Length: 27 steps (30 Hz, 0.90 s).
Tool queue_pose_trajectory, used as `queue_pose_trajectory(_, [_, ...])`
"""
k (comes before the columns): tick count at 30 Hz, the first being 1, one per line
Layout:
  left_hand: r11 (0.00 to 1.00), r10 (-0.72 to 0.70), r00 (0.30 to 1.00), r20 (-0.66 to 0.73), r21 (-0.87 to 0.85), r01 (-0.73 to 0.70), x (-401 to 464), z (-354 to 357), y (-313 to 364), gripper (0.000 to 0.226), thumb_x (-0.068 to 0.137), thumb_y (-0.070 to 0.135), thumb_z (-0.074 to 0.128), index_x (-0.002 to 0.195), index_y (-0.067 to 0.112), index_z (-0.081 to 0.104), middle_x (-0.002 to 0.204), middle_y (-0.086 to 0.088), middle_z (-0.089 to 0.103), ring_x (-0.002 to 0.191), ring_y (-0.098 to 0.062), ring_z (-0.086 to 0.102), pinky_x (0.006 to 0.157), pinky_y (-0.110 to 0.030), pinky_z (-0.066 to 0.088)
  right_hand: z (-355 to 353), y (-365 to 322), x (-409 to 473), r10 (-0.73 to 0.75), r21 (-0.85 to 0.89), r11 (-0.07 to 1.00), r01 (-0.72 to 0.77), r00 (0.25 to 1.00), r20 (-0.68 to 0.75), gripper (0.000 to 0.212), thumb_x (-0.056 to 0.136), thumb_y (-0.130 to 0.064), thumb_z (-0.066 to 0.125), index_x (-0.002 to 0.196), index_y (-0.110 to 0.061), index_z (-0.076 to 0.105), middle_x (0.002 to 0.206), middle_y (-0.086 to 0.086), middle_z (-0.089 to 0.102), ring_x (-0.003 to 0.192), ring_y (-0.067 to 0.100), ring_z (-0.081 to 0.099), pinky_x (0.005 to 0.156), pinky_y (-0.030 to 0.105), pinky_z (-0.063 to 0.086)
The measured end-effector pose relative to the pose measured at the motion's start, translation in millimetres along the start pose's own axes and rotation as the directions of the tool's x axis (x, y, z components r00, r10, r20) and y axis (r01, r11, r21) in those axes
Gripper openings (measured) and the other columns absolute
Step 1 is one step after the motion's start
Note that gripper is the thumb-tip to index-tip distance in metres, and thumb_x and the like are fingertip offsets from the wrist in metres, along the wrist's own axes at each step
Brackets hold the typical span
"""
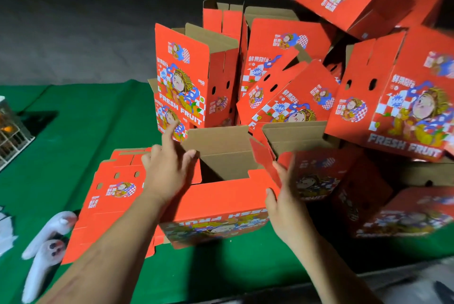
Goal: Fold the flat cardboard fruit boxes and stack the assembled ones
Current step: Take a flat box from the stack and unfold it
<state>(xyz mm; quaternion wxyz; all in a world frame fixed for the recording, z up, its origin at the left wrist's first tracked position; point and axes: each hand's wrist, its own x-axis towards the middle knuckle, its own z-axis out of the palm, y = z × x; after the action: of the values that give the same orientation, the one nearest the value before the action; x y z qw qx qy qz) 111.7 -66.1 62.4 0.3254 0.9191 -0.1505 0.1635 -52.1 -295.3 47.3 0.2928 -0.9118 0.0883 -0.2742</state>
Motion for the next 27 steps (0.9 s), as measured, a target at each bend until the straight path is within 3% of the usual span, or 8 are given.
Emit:
queue_pose_trajectory(3, [0.999, -0.037, 0.999, 0.019, 0.020, 0.036, 10, -3, -6, 0.025, 0.103, 0.052, 0.044, 0.116, 0.033, 0.054, 0.090, -0.002, 0.067, 0.101, -0.035, 0.060, 0.079, -0.042, 0.029, 9, 8, -2, -0.002, 0.022, 1.000, 0.000, 0.994, 0.112, 0.071, 0.102, -0.004, 0.050, 0.164, -0.012, 0.015, 0.165, -0.001, 0.026, 0.152, 0.011, 0.026, 0.117, 0.006, 0.011])
queue_pose_trajectory(5, [1.000, 0.001, 1.000, 0.022, -0.012, -0.001, 7, -3, -3, 0.043, 0.103, 0.063, 0.029, 0.082, 0.031, 0.049, 0.078, 0.008, 0.061, 0.092, -0.027, 0.057, 0.078, -0.040, 0.025, 12, 13, 0, -0.017, -0.009, 1.000, 0.019, 0.987, 0.162, 0.057, 0.102, -0.006, 0.049, 0.158, -0.012, 0.036, 0.168, 0.000, 0.019, 0.156, 0.013, 0.018, 0.124, 0.018, 0.014])
queue_pose_trajectory(8, [0.981, -0.016, 0.997, 0.070, -0.193, 0.029, 3, -5, 0, 0.069, 0.094, 0.082, 0.010, 0.066, 0.037, 0.055, 0.067, 0.020, 0.059, 0.081, -0.015, 0.051, 0.084, -0.040, 0.028, 15, 12, 5, 0.074, 0.056, 0.995, -0.084, 0.984, 0.162, 0.047, 0.102, -0.026, 0.056, 0.147, -0.013, 0.052, 0.163, -0.001, 0.027, 0.153, 0.013, 0.023, 0.125, 0.034, 0.024])
queue_pose_trajectory(12, [0.984, 0.141, 0.962, 0.233, 0.074, -0.162, 4, -6, -7, 0.064, 0.074, 0.097, 0.039, 0.114, 0.055, 0.066, 0.118, 0.025, 0.068, 0.115, -0.015, 0.056, 0.101, -0.045, 0.038, 13, -2, 29, 0.182, 0.178, 0.965, -0.191, 0.981, 0.067, 0.051, 0.096, -0.051, 0.050, 0.123, -0.010, 0.062, 0.129, 0.007, 0.051, 0.130, 0.027, 0.048, 0.110, 0.036, 0.037])
queue_pose_trajectory(15, [0.917, 0.180, 0.908, 0.378, 0.270, -0.294, 8, -2, -9, 0.097, 0.060, 0.106, 0.038, 0.142, 0.054, 0.045, 0.140, 0.023, 0.056, 0.126, -0.015, 0.047, 0.095, -0.038, 0.029, 13, -5, 52, 0.224, 0.057, 0.971, -0.232, 0.968, 0.116, 0.077, 0.084, -0.058, 0.071, 0.146, -0.022, 0.045, 0.134, 0.008, 0.043, 0.129, 0.028, 0.042, 0.108, 0.040, 0.038])
queue_pose_trajectory(18, [0.894, 0.160, 0.906, 0.392, 0.331, -0.301, 12, 3, -8, 0.103, 0.059, 0.106, 0.036, 0.145, 0.050, 0.039, 0.140, 0.018, 0.055, 0.127, -0.019, 0.048, 0.095, -0.043, 0.033, 23, -5, 65, 0.225, -0.276, 0.950, -0.150, 0.938, 0.266, 0.104, 0.071, -0.072, 0.075, 0.158, -0.039, 0.027, 0.144, 0.009, 0.027, 0.127, 0.033, 0.036, 0.103, 0.040, 0.041])
queue_pose_trajectory(23, [0.806, 0.090, 0.929, 0.358, 0.521, -0.279, 12, 14, 1, 0.098, 0.065, 0.099, 0.039, 0.142, 0.040, 0.041, 0.133, 0.009, 0.056, 0.126, -0.026, 0.049, 0.097, -0.049, 0.038, 41, -15, 72, 0.255, -0.462, 0.875, -0.148, 0.950, 0.178, 0.106, 0.067, -0.078, 0.074, 0.152, -0.038, 0.026, 0.140, 0.008, 0.027, 0.121, 0.033, 0.038, 0.096, 0.045, 0.045])
queue_pose_trajectory(27, [0.969, 0.064, 0.978, 0.199, 0.220, -0.108, 17, 6, -5, 0.079, 0.077, 0.095, 0.040, 0.122, 0.034, 0.064, 0.116, 0.003, 0.067, 0.113, -0.026, 0.060, 0.094, -0.045, 0.049, 35, -15, 78, 0.264, -0.389, 0.907, -0.160, 0.937, 0.229, 0.098, 0.077, -0.083, 0.059, 0.156, -0.038, 0.021, 0.147, 0.006, 0.025, 0.130, 0.033, 0.033, 0.104, 0.047, 0.042])
